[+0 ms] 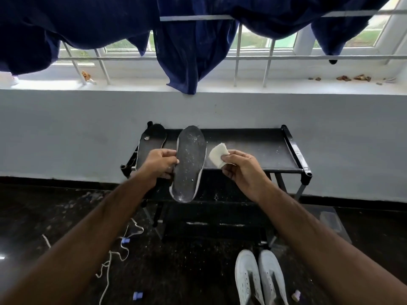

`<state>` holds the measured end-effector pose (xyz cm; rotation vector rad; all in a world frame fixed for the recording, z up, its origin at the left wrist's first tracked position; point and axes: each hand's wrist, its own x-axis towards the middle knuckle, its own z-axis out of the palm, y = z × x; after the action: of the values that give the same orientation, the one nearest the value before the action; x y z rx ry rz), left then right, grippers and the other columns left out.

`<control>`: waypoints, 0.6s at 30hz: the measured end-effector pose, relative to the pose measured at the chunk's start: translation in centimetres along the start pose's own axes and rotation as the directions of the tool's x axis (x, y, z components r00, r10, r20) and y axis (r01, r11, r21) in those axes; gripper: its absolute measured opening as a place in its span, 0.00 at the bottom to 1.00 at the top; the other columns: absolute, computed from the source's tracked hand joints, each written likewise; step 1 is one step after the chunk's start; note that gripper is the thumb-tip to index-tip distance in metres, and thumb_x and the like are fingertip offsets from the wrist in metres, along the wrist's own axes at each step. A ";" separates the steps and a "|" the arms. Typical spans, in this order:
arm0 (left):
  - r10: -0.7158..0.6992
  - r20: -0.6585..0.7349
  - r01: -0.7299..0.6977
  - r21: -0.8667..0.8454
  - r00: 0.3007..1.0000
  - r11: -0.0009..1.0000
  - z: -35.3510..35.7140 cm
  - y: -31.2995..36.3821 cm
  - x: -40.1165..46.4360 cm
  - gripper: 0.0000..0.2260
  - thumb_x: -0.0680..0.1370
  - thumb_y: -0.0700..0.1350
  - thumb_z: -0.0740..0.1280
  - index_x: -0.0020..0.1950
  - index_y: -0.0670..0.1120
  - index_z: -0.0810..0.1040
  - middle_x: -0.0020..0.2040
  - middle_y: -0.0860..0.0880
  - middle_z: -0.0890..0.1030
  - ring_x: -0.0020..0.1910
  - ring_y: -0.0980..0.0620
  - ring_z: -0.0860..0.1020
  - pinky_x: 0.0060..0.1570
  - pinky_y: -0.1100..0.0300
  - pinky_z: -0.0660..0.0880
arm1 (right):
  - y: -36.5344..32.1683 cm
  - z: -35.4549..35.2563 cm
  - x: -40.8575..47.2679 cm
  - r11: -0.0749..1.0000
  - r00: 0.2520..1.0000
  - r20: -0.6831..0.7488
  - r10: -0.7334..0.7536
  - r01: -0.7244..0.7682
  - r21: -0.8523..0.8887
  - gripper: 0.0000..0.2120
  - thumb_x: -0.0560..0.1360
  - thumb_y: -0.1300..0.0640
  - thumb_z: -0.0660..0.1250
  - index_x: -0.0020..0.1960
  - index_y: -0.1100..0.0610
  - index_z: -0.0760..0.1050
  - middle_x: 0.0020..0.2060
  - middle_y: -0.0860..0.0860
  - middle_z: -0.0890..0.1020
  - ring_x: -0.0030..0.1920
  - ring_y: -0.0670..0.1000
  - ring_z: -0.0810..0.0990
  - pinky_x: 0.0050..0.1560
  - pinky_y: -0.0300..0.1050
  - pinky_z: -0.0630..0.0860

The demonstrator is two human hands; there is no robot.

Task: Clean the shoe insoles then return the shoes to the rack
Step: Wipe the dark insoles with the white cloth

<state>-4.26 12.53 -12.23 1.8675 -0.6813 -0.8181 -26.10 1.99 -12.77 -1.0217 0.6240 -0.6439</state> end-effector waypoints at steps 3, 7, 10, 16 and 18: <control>0.007 0.024 -0.006 -0.048 1.000 0.999 1.2 -2.4 -5.5 0.12 0.79 0.35 0.68 0.61 0.46 0.79 0.45 0.48 0.83 0.29 0.57 0.78 0.32 0.60 0.76 | 0.7 0.0 -4.7 0.996 0.999 -0.005 0.032 -0.031 0.084 0.06 0.77 0.66 0.66 0.47 0.58 0.80 0.42 0.53 0.83 0.40 0.47 0.80 0.44 0.39 0.75; -0.025 0.058 0.031 -0.119 0.998 0.992 2.9 -7.0 -13.1 0.12 0.79 0.35 0.68 0.61 0.45 0.79 0.47 0.44 0.82 0.34 0.52 0.78 0.32 0.59 0.76 | 3.9 -0.4 -11.7 0.987 0.991 -0.069 0.117 -0.108 0.115 0.09 0.77 0.67 0.63 0.42 0.55 0.77 0.40 0.52 0.82 0.43 0.48 0.81 0.49 0.43 0.76; -0.112 0.082 0.125 -0.181 0.990 0.975 4.3 -10.6 -18.7 0.12 0.79 0.34 0.67 0.62 0.44 0.79 0.48 0.42 0.82 0.36 0.50 0.78 0.32 0.57 0.76 | 7.0 -1.4 -17.1 0.969 0.973 -0.125 0.195 -0.172 0.175 0.10 0.76 0.66 0.63 0.40 0.56 0.77 0.45 0.53 0.83 0.51 0.52 0.81 0.61 0.51 0.75; -0.219 0.139 0.248 -0.244 0.966 0.938 5.9 -15.7 -28.0 0.13 0.80 0.34 0.66 0.63 0.43 0.76 0.49 0.43 0.81 0.35 0.50 0.80 0.29 0.59 0.77 | 11.7 -2.0 -25.8 0.891 0.938 0.006 0.347 -0.331 0.311 0.09 0.74 0.68 0.60 0.40 0.58 0.76 0.52 0.59 0.80 0.60 0.61 0.80 0.62 0.63 0.77; -0.232 0.141 0.262 -0.252 0.962 0.932 6.1 -16.6 -30.1 0.13 0.80 0.34 0.66 0.64 0.43 0.76 0.50 0.42 0.81 0.37 0.48 0.80 0.30 0.57 0.77 | 12.1 -1.6 -27.5 0.886 0.936 0.057 0.348 -0.349 0.306 0.07 0.74 0.68 0.60 0.42 0.60 0.74 0.52 0.60 0.78 0.55 0.60 0.82 0.55 0.60 0.80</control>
<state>-25.86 38.12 -22.02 1.6886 -0.3803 -1.1248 -43.03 25.86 -19.80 -0.5917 0.6610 -0.4058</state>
